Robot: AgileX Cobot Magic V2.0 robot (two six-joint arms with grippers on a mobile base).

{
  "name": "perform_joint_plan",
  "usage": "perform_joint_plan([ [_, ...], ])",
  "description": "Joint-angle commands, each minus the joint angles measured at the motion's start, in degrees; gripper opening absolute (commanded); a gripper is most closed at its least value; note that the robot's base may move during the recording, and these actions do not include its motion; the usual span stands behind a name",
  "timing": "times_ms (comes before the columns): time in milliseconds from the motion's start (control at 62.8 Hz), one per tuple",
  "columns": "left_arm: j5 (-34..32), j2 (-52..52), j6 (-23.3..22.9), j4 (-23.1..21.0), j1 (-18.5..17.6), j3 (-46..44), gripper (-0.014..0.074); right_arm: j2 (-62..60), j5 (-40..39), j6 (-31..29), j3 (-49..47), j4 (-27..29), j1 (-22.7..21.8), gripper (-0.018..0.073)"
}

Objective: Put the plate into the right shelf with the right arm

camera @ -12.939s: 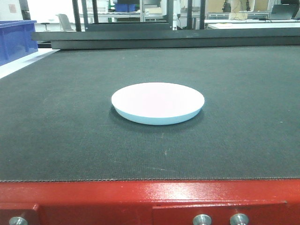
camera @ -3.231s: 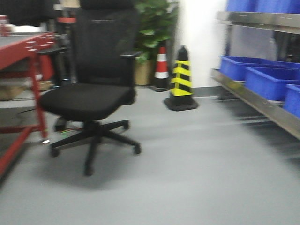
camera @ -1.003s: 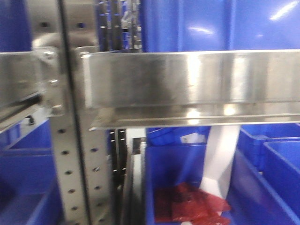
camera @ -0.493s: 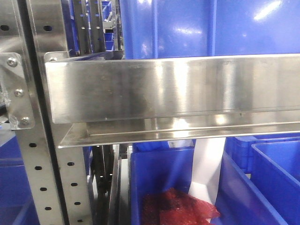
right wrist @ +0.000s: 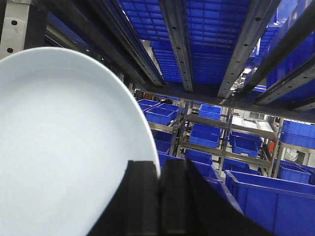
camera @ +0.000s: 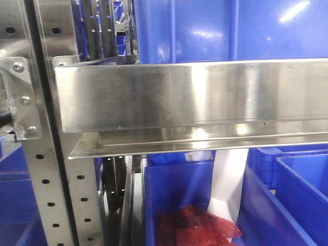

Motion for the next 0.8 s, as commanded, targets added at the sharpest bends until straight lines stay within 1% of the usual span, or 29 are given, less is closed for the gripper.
perform_joint_plan([
  [0,-5.1,-0.67,-0.14,-0.12,-0.02,0.46,-0.0047,0.96,-5.77,-0.26,-1.5,-0.8,-0.06,0.0054],
  [143,-5.1,-0.67,-0.14,-0.12,-0.02,0.46,-0.0047,2.84,-7.91,-0.2,-2.87,-0.54,-0.06,0.0054],
  [271,-5.1,-0.67,-0.14,-0.12,-0.02,0.46,-0.0047,8.64,-7.26,-0.06,-8.86,1.3,-0.06,0.0054],
  [366,-5.1,-0.67,-0.14,-0.12,-0.02,0.46,-0.0047,14.41,-4.61,-0.06,-15.29,2.62,-0.06,0.0054],
  [605,-5.1,-0.67,-0.14,-0.12,-0.02,0.46,-0.0047,32.6,4.25,-0.02,-32.86,2.93,-0.06,0.0054],
  [684,-5.1,-0.67,-0.14,-0.12,-0.02,0.46,-0.0047,37.49,6.32,-0.02,-36.9,2.93,-0.06,0.0054],
  [780,-5.1,-0.67,-0.14,-0.12,-0.02,0.46,-0.0047,42.68,6.76,-0.02,-40.9,2.33,-0.48,0.0054],
])
